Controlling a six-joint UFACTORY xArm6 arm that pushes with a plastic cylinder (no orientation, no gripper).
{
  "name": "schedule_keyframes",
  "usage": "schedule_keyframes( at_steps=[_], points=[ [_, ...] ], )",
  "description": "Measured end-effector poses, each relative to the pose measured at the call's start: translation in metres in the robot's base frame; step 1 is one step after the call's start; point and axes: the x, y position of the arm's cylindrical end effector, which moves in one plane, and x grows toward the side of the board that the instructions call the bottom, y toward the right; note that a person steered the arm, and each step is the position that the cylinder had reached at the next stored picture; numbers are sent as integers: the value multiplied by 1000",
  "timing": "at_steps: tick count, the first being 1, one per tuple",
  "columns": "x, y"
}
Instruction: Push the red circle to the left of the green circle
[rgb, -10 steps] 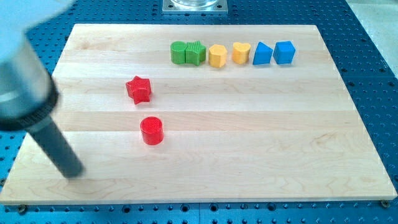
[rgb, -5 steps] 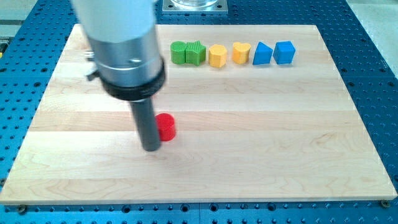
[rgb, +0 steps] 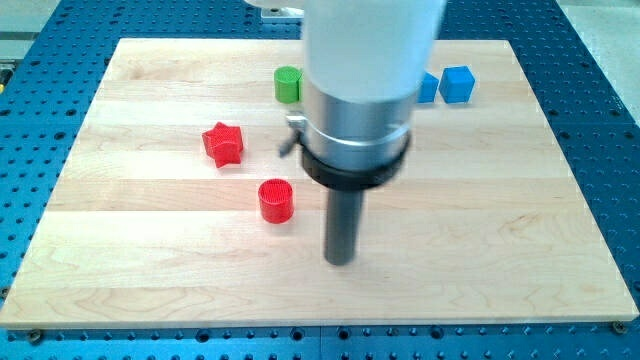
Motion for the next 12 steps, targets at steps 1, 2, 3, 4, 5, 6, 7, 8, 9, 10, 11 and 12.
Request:
schedule_keyframes(
  at_steps=[1, 2, 3, 4, 5, 6, 7, 8, 9, 10, 11, 12],
  points=[
    [-22, -40],
    [-22, -59],
    [-45, -58],
    [-51, -57],
    [-35, -51],
    [-45, -1],
    [-62, 5],
    [-63, -43],
    [-72, -79],
    [-73, -80],
    [-73, -79],
    [-93, -95]
  ],
)
